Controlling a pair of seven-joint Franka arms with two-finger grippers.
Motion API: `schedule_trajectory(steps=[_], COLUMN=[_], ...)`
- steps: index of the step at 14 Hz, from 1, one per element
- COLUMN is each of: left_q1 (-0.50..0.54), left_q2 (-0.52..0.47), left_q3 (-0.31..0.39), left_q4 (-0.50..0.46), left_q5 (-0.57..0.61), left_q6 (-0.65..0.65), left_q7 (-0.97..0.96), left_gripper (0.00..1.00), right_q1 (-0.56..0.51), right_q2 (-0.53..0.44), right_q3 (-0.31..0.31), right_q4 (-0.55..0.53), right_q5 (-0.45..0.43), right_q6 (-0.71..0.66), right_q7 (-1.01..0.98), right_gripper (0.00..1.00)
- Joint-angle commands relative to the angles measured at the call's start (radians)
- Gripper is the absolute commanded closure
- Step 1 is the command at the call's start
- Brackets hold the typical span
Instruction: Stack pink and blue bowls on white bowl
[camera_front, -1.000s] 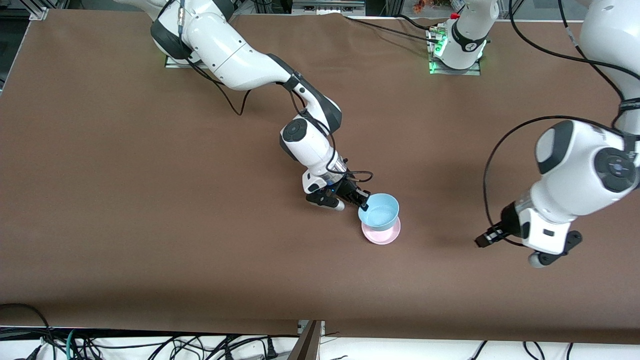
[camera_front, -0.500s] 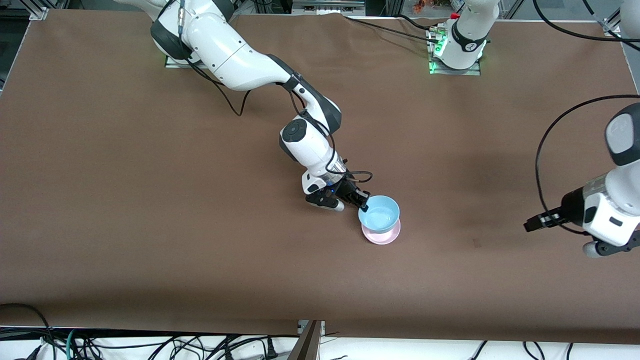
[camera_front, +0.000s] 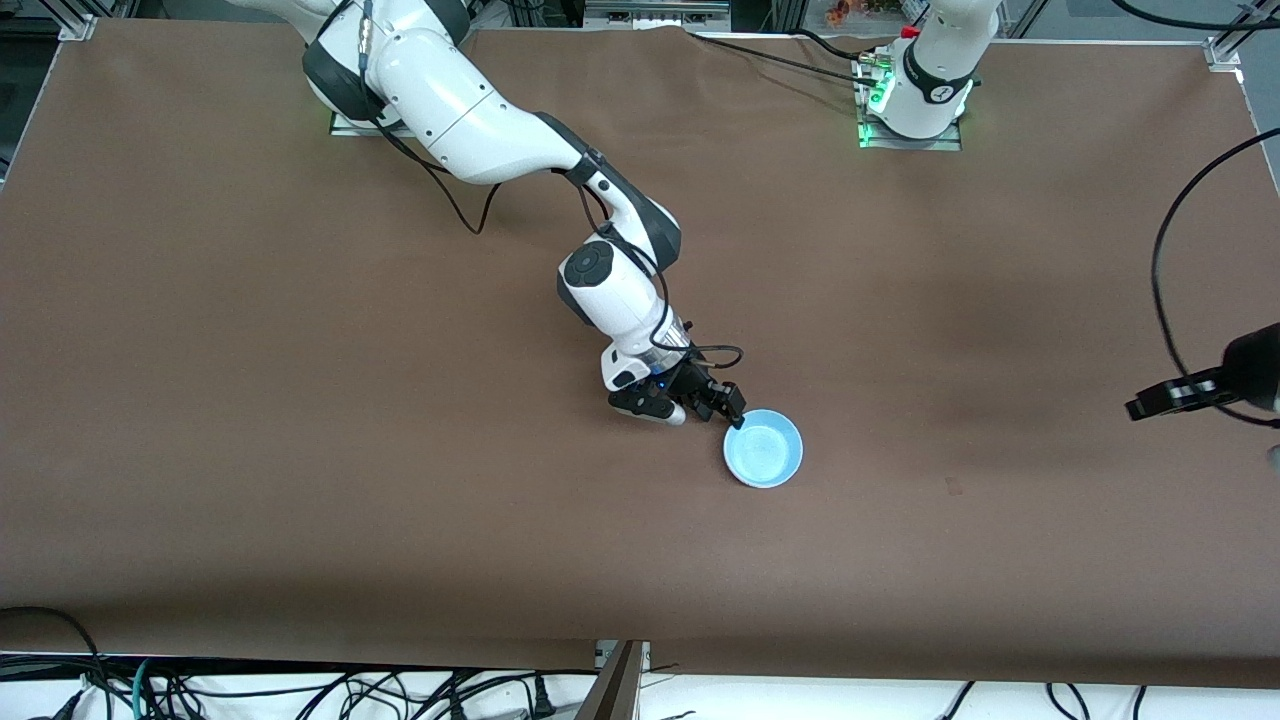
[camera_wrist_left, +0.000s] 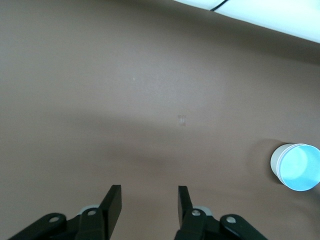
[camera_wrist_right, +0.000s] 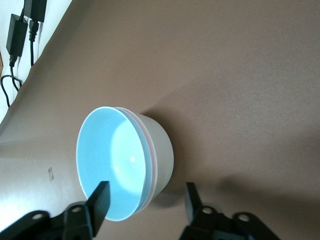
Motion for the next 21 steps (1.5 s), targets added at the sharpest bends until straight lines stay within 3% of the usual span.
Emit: schedule_trajectory(steps=[1,4,6,9,12,15,18,19,21], left_q1=[-0.013,-0.015,-0.024,-0.080,-0.116,-0.258,-0.428,-0.493,-0.580], left_q2=[0.001,-0.002,0.000,0.001,-0.029,-0.072,-0.130,-0.167,-0.254], left_q3=[0.005,0.006,0.006,0.009,0.034,0.239,0.468,0.574,0.714], left_q4=[0.096,0.118,0.171,0.237,0.241,0.233,0.201,0.146,-0.001], left_q5=[-0.017,-0.016,-0.011,0.051,0.053,0.024,-0.098,-0.152,-0.252], left_q6=[-0.087,-0.150,-0.193,-0.249,-0.274,-0.265,-0.253,-0.221,-0.124], left_q7=[0.028,0.029,0.029,0.037,0.037,0.130,0.137,0.140,0.166], left_gripper=[0.46,0.46,0.46,0.46,0.46,0.46,0.46,0.46,0.46], right_q1=[0.013,0.003,0.001,-0.037,-0.109,-0.192,-0.278,-0.302,-0.336], right_q2=[0.015,-0.032,-0.093,-0.156,-0.222,-0.273,-0.330,-0.351,-0.403], right_q3=[-0.015,-0.029,-0.078,-0.081,-0.078,-0.079,-0.081,-0.085,-0.092], right_q4=[0.043,0.043,0.043,0.043,0.042,0.040,0.040,0.040,0.040], right_q5=[-0.009,-0.011,-0.011,-0.011,-0.011,-0.012,-0.021,-0.032,-0.066], right_q6=[-0.006,-0.184,-0.320,-0.545,-0.766,-0.948,-1.123,-1.188,-1.310], right_q7=[0.003,-0.011,-0.046,-0.206,-0.412,-0.600,-0.746,-0.782,-0.858], right_gripper=[0.00,0.00,0.00,0.00,0.00,0.00,0.00,0.00,0.00])
